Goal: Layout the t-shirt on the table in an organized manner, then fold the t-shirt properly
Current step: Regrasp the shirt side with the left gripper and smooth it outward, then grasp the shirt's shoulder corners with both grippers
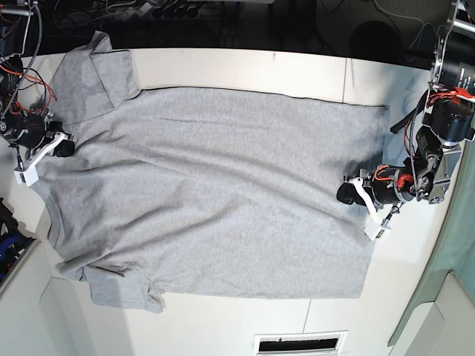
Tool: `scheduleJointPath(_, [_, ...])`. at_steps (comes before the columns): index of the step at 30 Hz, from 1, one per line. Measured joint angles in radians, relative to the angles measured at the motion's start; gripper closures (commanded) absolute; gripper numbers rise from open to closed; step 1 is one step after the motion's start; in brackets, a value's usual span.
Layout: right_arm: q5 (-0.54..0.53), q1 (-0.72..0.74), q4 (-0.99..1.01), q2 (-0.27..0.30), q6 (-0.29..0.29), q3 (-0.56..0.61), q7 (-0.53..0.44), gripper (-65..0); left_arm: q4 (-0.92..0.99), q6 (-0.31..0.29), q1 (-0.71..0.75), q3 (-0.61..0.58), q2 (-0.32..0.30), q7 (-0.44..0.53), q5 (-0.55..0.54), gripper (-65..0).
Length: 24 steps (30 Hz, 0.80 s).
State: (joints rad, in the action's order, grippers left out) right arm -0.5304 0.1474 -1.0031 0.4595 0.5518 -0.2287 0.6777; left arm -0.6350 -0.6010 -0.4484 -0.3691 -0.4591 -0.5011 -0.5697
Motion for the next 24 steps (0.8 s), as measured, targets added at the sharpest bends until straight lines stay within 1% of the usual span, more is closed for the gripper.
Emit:
scheduleJointPath(3, [0.008, 0.027, 0.012, -0.011, -0.005, 0.0, 0.007, 0.0, 0.002, 0.045, -0.026, -0.004, 0.011, -0.012, 0.023, 0.0])
scheduleJointPath(6, [0.015, 0.046, 0.018, -0.014, -0.006, 0.002, 0.011, 0.0, 0.003, 0.069, -0.045, -0.005, 0.016, -0.016, 0.061, 0.0])
scheduleJointPath(8, [0.019, 0.056, 0.019, -0.014, -0.006, 0.002, 0.019, 0.0, 0.004, 0.078, -0.054, -0.006, 0.016, -0.026, 0.066, 0.0])
scheduleJointPath(9, [0.023, 0.061, 0.02, -0.014, -0.006, 0.002, 0.022, 0.0, 0.004, 0.074, -0.06, -0.006, 0.015, -0.037, 0.068, 0.0])
scheduleJointPath(10, [0.027, 0.065, 0.02, -0.014, -0.014, -0.001, 0.029, 0.0, 0.003, 0.048, -0.065, -0.006, 0.013, -0.071, 0.063, 0.0])
scheduleJointPath(11, [0.026, 0.066, 0.016, -0.016, -0.014, -0.013, 0.035, 0.0, -0.007, 0.028, -0.064, -0.006, 0.008, -0.101, 0.054, -3.3])
scheduleJointPath(12, [0.03, 0.066, 0.004, -0.02, -0.015, -0.039, 0.047, 0.0, -0.023, 0.014, -0.061, -0.006, 0.0, -0.135, 0.029, -9.4])
scheduleJointPath(13, [0.032, 0.066, -0.012, -0.023, -0.018, -0.07, 0.06, 0.0, -0.047, 0.012, -0.058, -0.009, -0.01, -0.168, 0.001, -15.3])
scheduleJointPath(14, [0.031, 0.062, -0.037, -0.023, -0.018, -0.107, 0.067, 0.0, -0.072, 0.013, -0.051, -0.011, -0.02, -0.193, -0.031, -20.2])
scheduleJointPath(15, [0.019, 0.056, -0.065, -0.022, -0.017, -0.146, 0.072, 0.0, -0.099, 0.014, -0.043, -0.012, -0.031, -0.214, -0.062, -23.2])
scheduleJointPath(18, [-0.024, 0.037, -0.121, -0.005, -0.021, -0.256, 0.107, 0.0, -0.193, 0.021, -0.008, -0.017, -0.082, -0.296, -0.127, -23.6])
scheduleJointPath(20, [-0.056, 0.021, -0.13, 0.009, -0.017, -0.303, 0.143, 0.0, -0.264, 0.025, 0.016, -0.018, -0.122, -0.324, -0.159, -23.6])
scheduleJointPath(23, [-0.086, -0.002, -0.13, 0.021, -0.004, -0.365, 0.198, 0.0, -0.381, 0.024, 0.046, -0.018, -0.176, -0.381, -0.249, -23.6])
scheduleJointPath(24, [-0.101, -0.015, -0.13, 0.027, 0.004, -0.38, 0.215, 0.0, -0.425, 0.009, 0.057, -0.018, -0.192, -0.397, -0.277, -23.6])
